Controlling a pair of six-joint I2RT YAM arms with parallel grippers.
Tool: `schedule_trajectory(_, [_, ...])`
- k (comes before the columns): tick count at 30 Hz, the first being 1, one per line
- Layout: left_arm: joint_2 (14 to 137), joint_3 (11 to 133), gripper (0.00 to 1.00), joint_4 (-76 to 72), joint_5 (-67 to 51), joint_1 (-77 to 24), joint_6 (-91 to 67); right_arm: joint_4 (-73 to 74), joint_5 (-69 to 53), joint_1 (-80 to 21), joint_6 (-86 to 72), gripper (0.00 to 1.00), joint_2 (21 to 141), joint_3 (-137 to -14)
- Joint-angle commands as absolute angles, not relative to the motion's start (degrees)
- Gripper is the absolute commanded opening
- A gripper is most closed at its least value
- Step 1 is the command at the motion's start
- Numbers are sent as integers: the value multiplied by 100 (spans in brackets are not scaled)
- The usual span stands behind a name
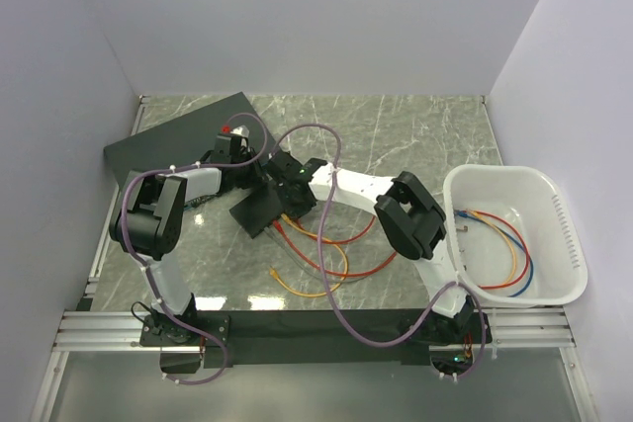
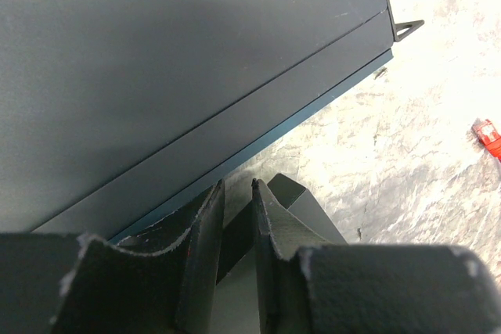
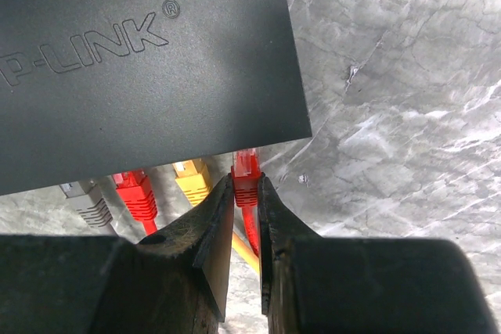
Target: Insert the plug into the switch port
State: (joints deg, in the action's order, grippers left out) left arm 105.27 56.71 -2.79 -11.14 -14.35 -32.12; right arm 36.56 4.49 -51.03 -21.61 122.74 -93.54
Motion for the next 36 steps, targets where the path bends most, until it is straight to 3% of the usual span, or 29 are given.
schedule_trajectory(1, [10731,5669,28,-114,-1283,-1555,-3050,3594,527,-5150,-2101,1,12401,-9747])
schedule_trajectory(21, [10951,5766,28,228,-1310,-1960,-2795,4174,361,-5080,-1064,1,12691,-10941])
schedule_trajectory(36, [11083,5801,27,316,-1318,-2109,-2707,4325,-632,-4773,-70,1,12972,-11628])
